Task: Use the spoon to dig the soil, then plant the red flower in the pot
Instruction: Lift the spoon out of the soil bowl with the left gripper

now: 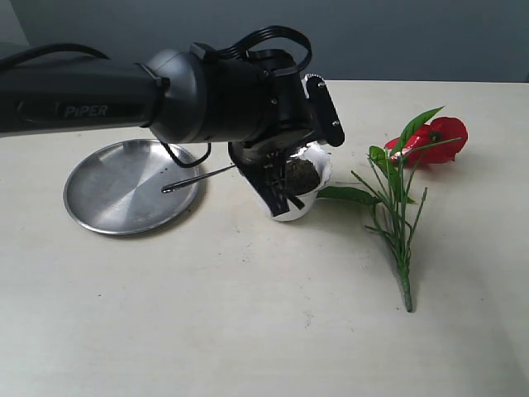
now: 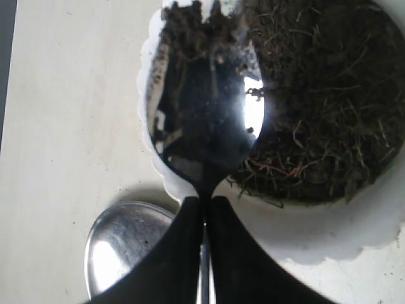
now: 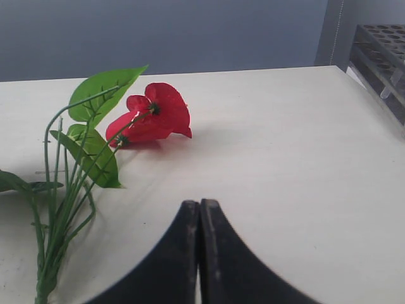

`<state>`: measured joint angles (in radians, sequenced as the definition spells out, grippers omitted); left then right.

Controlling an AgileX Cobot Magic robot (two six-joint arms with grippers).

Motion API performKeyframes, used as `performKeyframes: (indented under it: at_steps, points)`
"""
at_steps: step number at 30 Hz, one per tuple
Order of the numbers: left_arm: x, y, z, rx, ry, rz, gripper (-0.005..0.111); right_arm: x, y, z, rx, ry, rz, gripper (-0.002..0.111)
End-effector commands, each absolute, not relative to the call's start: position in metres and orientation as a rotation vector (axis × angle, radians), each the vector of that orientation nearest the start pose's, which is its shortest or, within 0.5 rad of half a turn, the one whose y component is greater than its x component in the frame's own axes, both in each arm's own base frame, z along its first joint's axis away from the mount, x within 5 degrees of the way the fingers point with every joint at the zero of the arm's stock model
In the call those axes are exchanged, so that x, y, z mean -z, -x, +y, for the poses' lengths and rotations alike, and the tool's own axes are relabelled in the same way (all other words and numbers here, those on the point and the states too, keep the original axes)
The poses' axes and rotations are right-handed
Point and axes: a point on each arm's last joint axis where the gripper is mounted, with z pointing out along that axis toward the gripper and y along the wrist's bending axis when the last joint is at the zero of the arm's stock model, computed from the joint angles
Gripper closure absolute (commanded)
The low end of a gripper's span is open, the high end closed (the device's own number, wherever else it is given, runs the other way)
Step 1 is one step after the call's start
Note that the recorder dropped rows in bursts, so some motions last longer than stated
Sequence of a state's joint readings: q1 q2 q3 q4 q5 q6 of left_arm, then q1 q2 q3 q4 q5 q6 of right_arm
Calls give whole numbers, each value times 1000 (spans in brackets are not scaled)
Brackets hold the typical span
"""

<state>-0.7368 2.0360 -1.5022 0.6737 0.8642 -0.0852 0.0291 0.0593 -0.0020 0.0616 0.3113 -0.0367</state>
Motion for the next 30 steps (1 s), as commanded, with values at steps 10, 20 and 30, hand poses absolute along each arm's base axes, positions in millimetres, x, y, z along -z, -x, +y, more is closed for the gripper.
performKeyframes:
  at_steps: [10, 20, 30]
  points:
    - [-198, -340, -252, -542, -1235, 2363, 106, -183, -58, 3, -47, 17, 1843, 109]
    - [-199, -337, -256, -390, -955, 2476, 106, -183, -58, 3, -47, 17, 1843, 109]
    - [-223, -337, -259, -255, -713, 2502, 106, -183, -58, 3, -47, 17, 1843, 109]
